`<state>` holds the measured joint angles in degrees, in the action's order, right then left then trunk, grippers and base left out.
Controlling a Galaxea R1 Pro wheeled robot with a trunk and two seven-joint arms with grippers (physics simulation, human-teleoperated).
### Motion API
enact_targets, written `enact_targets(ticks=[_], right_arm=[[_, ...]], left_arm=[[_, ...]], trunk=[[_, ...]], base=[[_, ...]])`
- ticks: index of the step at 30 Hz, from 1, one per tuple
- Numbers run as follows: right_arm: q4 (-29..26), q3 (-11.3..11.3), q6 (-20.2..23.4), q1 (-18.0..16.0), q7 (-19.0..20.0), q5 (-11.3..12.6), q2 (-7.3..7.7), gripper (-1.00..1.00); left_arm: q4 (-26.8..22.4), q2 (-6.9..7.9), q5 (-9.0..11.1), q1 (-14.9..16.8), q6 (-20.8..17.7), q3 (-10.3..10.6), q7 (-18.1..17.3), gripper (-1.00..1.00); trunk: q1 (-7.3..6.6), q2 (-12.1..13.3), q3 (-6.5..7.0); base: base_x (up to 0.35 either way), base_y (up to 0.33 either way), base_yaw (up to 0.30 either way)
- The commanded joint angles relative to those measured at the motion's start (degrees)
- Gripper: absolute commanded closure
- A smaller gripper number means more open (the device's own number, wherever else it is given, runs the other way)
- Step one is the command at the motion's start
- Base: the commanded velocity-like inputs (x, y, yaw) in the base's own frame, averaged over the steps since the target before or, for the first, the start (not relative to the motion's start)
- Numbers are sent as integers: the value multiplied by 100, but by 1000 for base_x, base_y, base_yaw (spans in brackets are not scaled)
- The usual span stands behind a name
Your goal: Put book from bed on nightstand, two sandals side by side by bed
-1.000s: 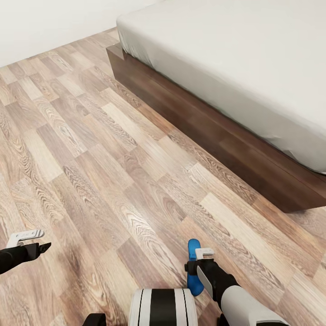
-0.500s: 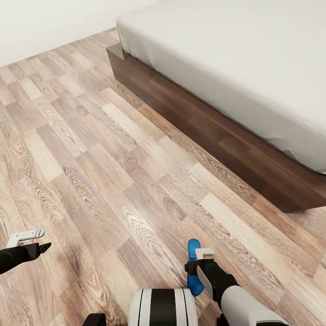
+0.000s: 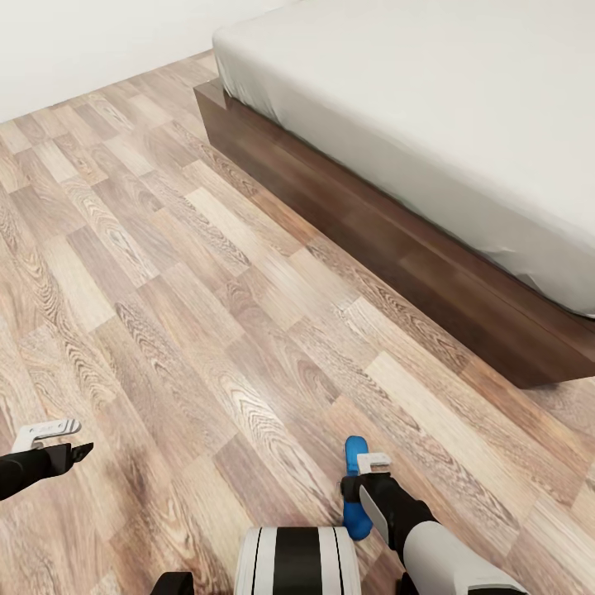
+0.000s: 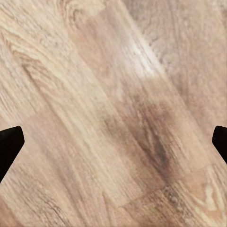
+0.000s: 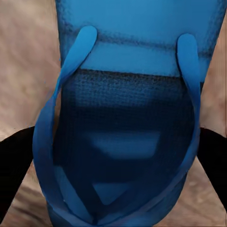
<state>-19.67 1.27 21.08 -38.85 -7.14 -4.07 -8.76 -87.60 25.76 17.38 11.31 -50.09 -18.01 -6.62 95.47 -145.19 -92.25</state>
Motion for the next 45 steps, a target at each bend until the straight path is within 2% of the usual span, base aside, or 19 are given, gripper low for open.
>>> enact_targets(ticks=[1, 10, 42, 45], right_arm=[[-11, 14, 37, 1, -7, -32, -6, 100], [17, 14, 37, 1, -6, -32, -3, 100], [17, 92, -18, 8, 78, -32, 58, 100], [16, 91, -31, 9, 87, -32, 60, 100]], left_arm=[[-3, -1, -33, 3, -27, -9, -50, -100], [2, -1, -36, 1, -23, -3, -50, -100], [77, -1, -54, 3, 11, -1, -34, -100], [85, -8, -305, 7, 29, -4, -41, -100]], trunk=[[-1, -1, -3], [-1, -1, -3], [-83, 42, 706], [-91, 46, 772]], base=[[0, 0, 0], [0, 0, 0], [0, 0, 0], [0, 0, 0]])
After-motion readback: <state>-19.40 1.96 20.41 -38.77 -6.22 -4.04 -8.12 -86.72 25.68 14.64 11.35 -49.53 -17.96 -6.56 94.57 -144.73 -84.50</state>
